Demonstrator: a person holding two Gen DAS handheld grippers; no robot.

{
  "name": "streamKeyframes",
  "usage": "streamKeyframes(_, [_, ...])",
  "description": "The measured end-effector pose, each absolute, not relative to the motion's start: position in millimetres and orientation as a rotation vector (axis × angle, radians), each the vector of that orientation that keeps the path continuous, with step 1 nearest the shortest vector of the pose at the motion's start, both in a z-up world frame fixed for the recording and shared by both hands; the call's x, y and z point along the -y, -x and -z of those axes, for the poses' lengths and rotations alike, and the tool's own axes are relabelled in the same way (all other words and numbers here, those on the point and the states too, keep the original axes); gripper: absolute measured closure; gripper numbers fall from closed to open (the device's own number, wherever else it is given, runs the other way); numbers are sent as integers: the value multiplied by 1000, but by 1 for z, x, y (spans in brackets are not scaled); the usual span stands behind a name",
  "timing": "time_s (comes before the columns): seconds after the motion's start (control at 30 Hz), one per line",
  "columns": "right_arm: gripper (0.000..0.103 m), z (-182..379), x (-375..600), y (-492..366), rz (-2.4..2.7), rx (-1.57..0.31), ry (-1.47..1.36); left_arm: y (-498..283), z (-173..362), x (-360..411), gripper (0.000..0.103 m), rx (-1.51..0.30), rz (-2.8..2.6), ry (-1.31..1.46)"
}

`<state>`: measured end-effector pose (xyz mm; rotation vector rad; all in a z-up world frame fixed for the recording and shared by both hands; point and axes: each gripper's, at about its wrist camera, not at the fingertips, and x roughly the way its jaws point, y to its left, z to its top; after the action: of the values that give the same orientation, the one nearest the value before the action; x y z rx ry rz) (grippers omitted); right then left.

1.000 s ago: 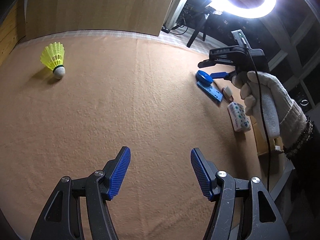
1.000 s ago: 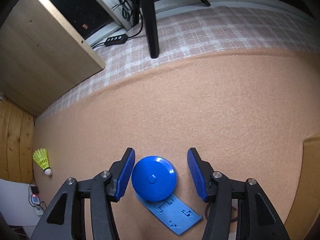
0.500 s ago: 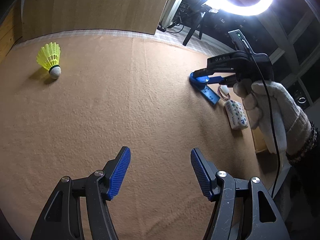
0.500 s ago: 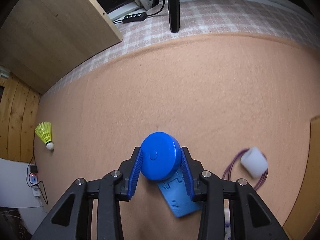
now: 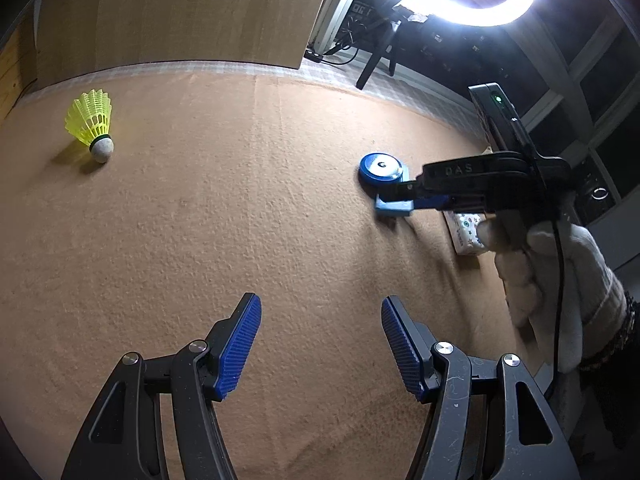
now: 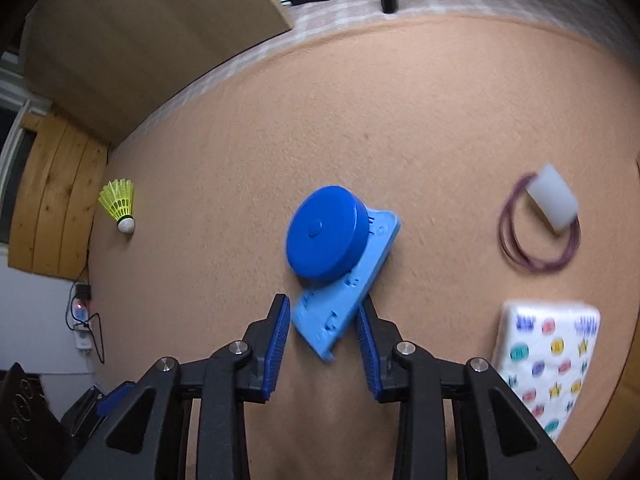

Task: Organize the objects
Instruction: 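Grasp the blue tape measure with the right tool and lift it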

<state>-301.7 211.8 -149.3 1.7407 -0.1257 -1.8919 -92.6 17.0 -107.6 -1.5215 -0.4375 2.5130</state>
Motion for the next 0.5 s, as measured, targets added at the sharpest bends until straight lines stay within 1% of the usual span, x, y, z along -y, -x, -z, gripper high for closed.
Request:
streamKeyframes(0.17, [72,129,-230,308,2036,167,-1673,89,107,-11,37,449,-2524,1521])
streamKeyframes(0.3, [72,120,-233,324,2045,242,-1650,87,109,-4,37,462,-2528,1523])
streamKeyframes(0.43, [72,123,-218,339,2044,224,-1654,88,110,-1,37,469,-2529,1526])
streamKeyframes(0.5, [72,129,-208,343,2039,184,-1668,88,110,1,37,470,-2533,1528])
